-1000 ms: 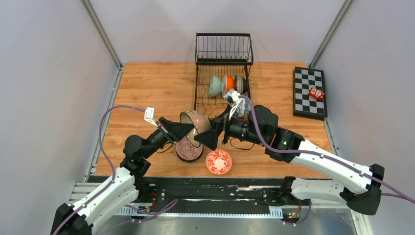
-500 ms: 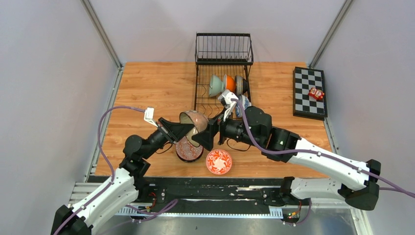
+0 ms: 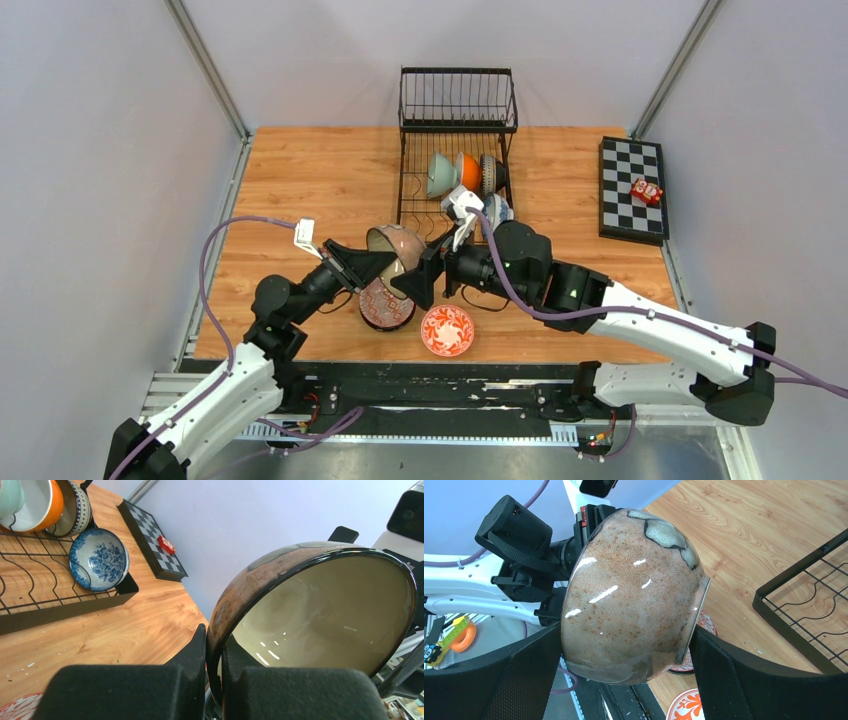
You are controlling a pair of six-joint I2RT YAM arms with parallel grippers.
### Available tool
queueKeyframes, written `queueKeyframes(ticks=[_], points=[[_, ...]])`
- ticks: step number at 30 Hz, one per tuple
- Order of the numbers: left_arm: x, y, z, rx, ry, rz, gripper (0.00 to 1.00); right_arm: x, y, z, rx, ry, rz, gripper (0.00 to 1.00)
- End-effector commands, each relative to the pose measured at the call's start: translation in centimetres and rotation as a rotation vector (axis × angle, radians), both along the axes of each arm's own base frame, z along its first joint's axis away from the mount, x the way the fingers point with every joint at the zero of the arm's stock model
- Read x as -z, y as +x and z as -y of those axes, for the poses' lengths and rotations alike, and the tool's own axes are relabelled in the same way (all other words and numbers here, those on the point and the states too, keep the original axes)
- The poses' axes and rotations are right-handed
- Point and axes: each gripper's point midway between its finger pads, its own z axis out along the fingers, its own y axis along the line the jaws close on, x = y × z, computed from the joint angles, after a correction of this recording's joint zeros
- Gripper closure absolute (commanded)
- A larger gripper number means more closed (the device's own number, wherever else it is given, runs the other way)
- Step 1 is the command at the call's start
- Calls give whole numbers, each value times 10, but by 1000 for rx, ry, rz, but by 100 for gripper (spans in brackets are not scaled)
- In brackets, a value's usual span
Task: Load the bowls into the dish rack
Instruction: Place the bowl in the dish rack.
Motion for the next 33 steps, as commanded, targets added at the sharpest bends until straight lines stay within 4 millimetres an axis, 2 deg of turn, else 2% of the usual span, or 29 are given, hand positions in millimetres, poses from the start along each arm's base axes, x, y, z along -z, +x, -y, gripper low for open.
queueKeyframes(ticks=[1,24,31,33], points=[[-36,6,-8,-51,-68,68,100,-32,-26,-12,-106,77,31,8],[-40,9,-8,-60,-68,54,100,-31,-24,-23,-91,47,59,4],[-40,9,-7,-52,-73,53,100,-30,-25,-29,-101,40,63,10],[-40,8,-6,-47,-77,54,100,-29,-25,-30,-102,39,64,17]])
